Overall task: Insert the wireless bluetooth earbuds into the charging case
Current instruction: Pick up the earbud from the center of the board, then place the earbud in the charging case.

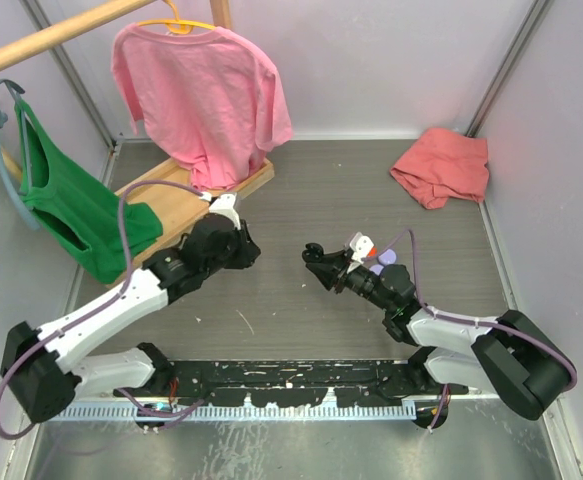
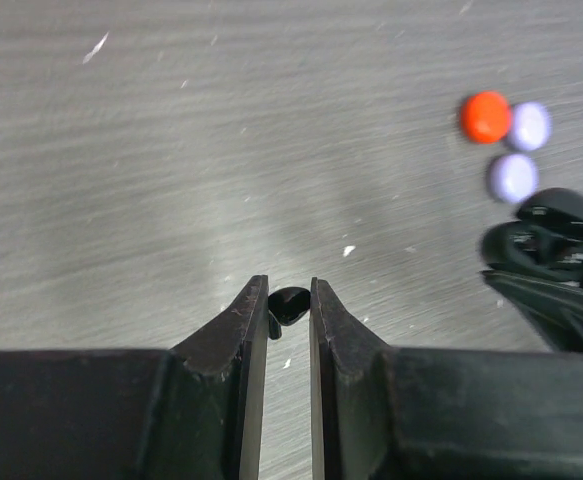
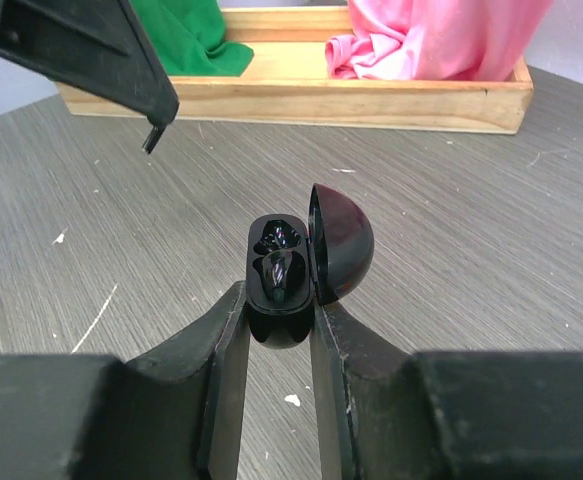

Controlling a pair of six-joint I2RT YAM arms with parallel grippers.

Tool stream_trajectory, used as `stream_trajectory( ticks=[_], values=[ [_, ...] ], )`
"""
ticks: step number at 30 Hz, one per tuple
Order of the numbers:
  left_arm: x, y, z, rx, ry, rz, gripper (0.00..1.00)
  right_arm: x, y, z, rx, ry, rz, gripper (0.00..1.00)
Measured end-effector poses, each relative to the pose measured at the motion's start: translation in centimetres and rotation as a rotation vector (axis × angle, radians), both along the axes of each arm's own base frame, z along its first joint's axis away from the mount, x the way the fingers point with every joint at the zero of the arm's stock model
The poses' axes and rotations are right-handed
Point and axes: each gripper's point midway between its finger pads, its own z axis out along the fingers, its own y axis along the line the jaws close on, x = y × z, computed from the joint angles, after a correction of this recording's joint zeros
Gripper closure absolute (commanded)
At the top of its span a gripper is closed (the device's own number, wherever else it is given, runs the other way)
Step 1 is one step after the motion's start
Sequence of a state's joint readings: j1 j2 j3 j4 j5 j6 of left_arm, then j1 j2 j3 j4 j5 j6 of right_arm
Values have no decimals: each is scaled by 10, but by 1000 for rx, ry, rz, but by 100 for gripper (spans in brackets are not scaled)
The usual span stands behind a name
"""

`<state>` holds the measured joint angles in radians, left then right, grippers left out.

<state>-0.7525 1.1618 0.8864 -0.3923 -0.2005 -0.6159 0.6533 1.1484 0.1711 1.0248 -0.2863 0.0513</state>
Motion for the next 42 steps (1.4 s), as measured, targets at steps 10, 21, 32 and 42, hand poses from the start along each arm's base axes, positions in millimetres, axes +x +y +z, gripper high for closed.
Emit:
stream_trajectory(
  ticks=[10, 21, 32, 42],
  values=[
    [-7, -20, 61, -180, -257, -158, 91, -6, 17, 25, 54, -33, 69, 97],
    [-23, -56, 100, -344, -414, -385, 89, -14, 27, 43, 99, -57, 131, 97],
    [-44, -77, 137, -465, -543, -564, 87, -18, 34, 56, 148, -66, 169, 97],
    [-49, -92, 128, -471, -532, -634, 87, -22, 35, 62, 169, -66, 190, 97]
  ],
)
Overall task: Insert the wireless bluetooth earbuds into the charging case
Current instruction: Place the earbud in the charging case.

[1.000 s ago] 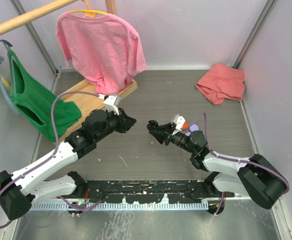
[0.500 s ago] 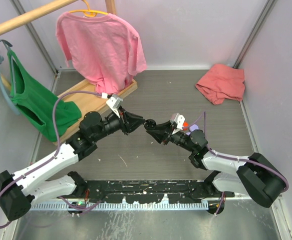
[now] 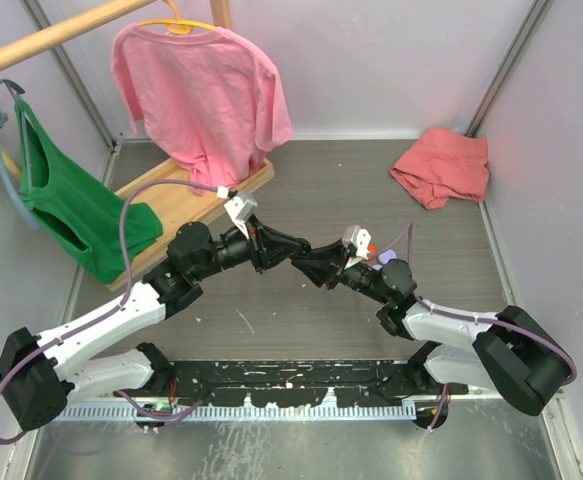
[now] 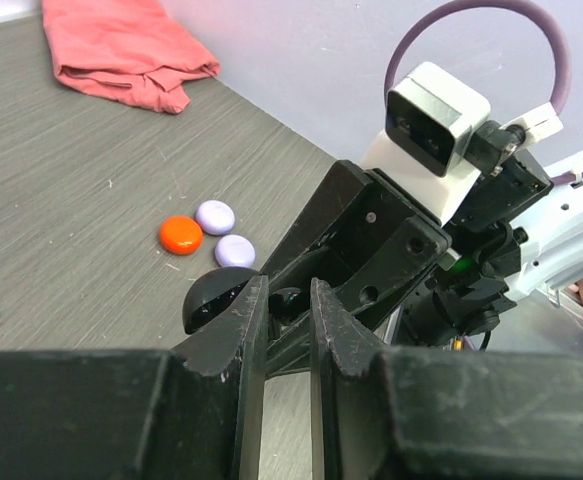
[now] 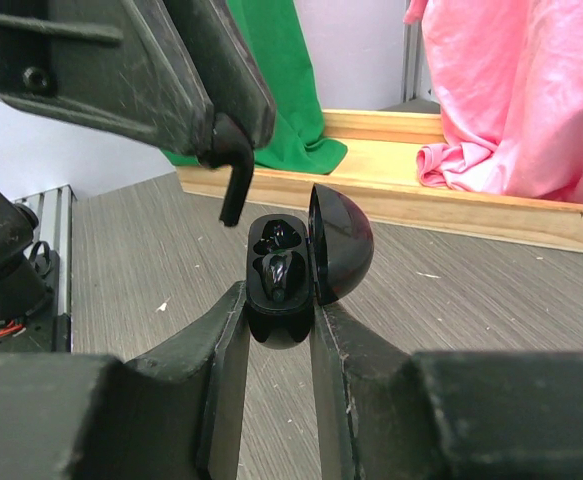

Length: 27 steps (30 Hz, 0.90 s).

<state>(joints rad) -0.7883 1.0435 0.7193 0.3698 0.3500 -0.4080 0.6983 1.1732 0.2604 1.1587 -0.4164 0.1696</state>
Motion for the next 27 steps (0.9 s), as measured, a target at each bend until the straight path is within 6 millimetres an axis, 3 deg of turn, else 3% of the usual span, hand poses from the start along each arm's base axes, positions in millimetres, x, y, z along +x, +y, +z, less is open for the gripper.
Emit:
stream_trajectory(
  ticks=[27],
  values=[
    [-2, -3, -11, 28, -16, -13, 87, -4, -2, 12, 28, -17, 8, 97]
  ],
)
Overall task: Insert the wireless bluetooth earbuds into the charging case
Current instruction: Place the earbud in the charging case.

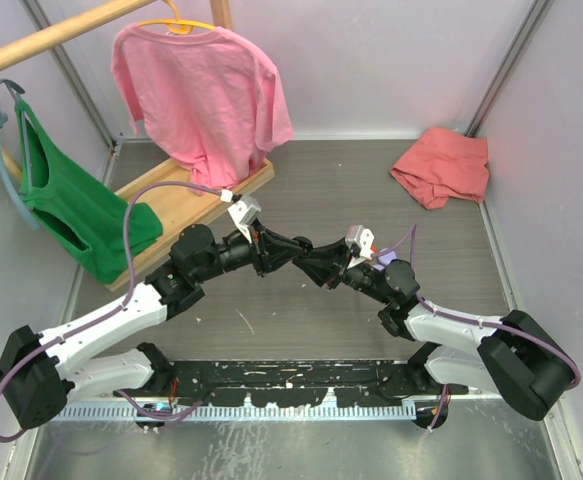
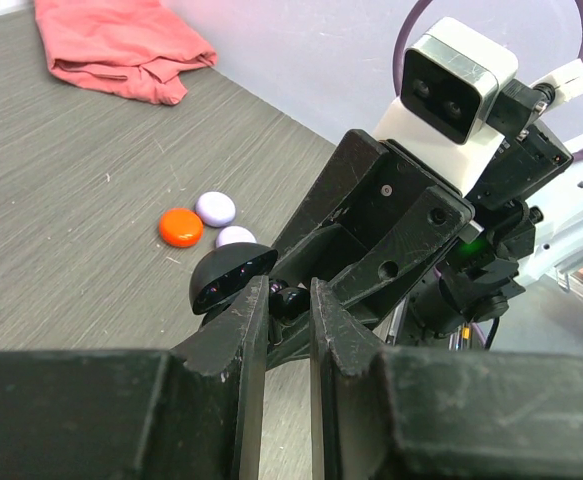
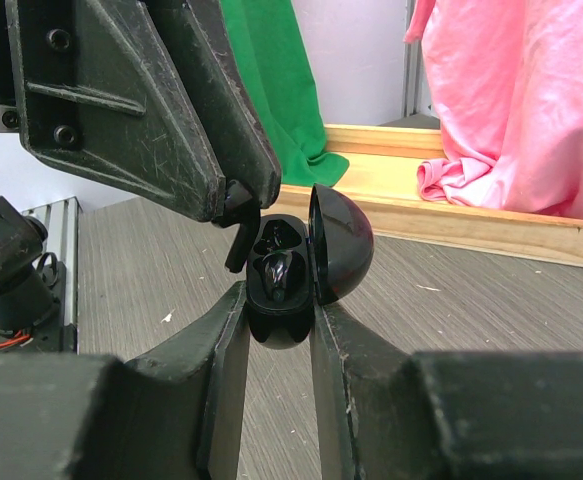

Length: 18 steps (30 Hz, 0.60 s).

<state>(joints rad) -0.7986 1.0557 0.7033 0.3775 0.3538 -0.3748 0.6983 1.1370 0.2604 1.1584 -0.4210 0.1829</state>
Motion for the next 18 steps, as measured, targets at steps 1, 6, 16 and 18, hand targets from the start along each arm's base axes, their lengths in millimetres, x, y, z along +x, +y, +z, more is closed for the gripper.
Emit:
stream_trajectory(
  ticks=[1, 6, 16, 18],
  values=[
    [0, 0, 0, 0, -2, 0, 87, 0, 0, 0, 0, 0, 0, 97],
    [0, 1, 2, -1, -8, 1, 87, 0, 0, 0, 0, 0, 1, 97],
    [0, 1, 2, 4, -24, 1, 87, -1, 0, 0, -1, 0, 4, 97],
    [0, 1, 2, 5, -27, 1, 87, -1, 0, 0, -1, 0, 4, 97]
  ],
)
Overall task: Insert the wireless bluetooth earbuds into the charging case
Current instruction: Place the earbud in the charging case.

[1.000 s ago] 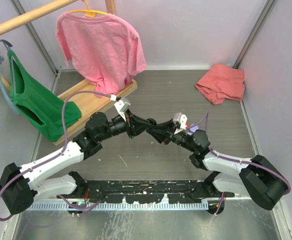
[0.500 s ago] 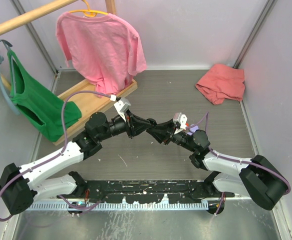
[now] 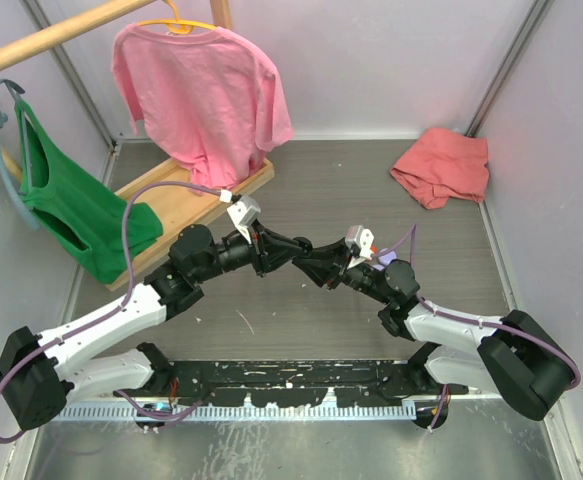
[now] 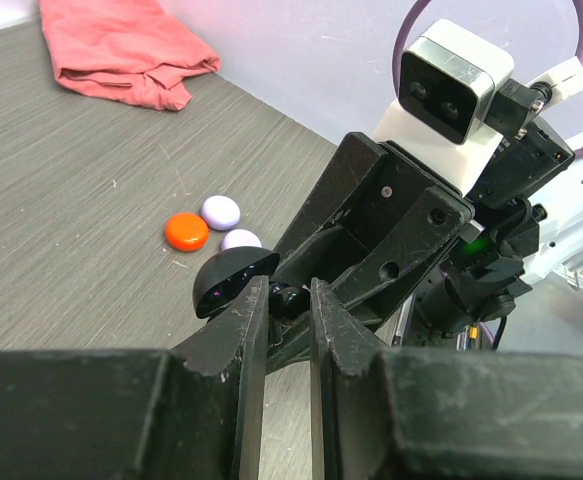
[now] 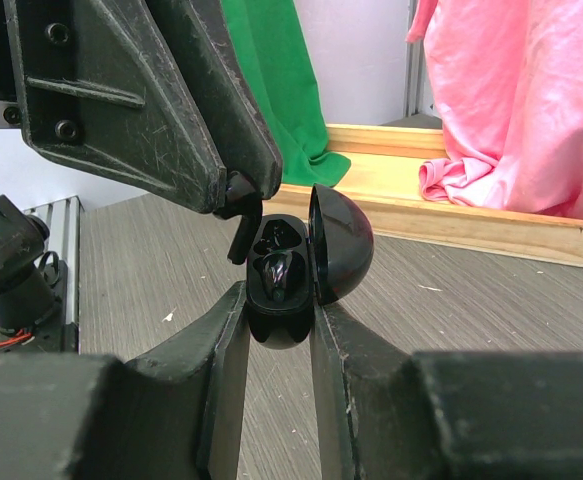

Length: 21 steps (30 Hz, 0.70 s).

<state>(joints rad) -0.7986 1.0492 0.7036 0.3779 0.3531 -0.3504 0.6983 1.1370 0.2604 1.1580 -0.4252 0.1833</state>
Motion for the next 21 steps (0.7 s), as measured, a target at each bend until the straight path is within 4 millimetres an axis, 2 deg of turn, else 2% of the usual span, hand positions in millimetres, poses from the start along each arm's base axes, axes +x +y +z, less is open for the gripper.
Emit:
stream_trajectory(
  ticks=[21],
  values=[
    [1, 0, 7, -7, -21, 2, 87, -2, 1, 0, -3, -1, 11, 97]
  ],
)
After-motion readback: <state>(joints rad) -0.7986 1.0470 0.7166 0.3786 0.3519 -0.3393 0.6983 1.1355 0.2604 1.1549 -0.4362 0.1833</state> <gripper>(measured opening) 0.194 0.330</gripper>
